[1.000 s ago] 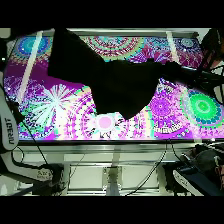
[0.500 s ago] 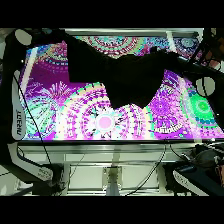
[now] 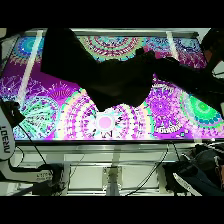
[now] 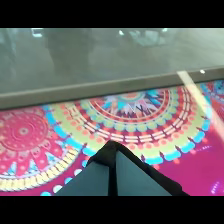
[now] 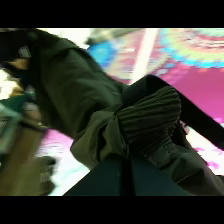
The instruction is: Fold the clothes and pants, and hang the long-sleeved shirts on hangers.
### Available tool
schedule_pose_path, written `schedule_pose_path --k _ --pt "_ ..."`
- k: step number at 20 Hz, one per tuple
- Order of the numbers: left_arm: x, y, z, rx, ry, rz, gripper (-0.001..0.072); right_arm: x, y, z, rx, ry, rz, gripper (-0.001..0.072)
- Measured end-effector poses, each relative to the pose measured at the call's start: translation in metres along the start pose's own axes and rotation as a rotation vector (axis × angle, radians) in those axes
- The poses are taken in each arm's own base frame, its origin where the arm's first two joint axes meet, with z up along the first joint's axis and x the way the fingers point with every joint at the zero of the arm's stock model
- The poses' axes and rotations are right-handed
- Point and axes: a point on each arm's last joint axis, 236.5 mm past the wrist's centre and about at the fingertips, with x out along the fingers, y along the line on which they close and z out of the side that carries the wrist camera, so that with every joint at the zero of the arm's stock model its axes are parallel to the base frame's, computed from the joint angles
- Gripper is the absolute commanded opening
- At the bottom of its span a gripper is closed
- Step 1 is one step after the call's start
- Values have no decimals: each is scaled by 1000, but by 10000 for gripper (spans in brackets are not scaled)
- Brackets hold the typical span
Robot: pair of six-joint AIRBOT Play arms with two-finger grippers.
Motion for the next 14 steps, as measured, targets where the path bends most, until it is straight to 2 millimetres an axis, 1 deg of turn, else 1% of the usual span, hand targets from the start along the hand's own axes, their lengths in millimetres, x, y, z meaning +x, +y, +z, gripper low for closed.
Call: schedule_pose_path --k 2,4,6,8,9,11,12,14 --pt "-16 4 13 49 -18 37 2 -15 24 -5 77 20 81 18" --pt "-27 12 20 96 -25 78 2 -25 44 -10 148 48 152 17" --pt "-29 17 18 125 -11 103 2 -31 57 -15 192 82 196 18" --pt "-21 21 7 138 19 113 2 -30 59 -21 213 111 202 18" --pt "-12 22 -2 138 43 111 2 -26 56 -24 219 125 190 18" --pt "10 25 -27 136 96 106 3 -13 40 -29 211 146 133 18" --pt "24 27 -44 134 131 103 3 -3 26 -32 203 157 88 18" --pt "53 31 -82 124 206 94 2 19 -12 -35 173 169 -26 19"
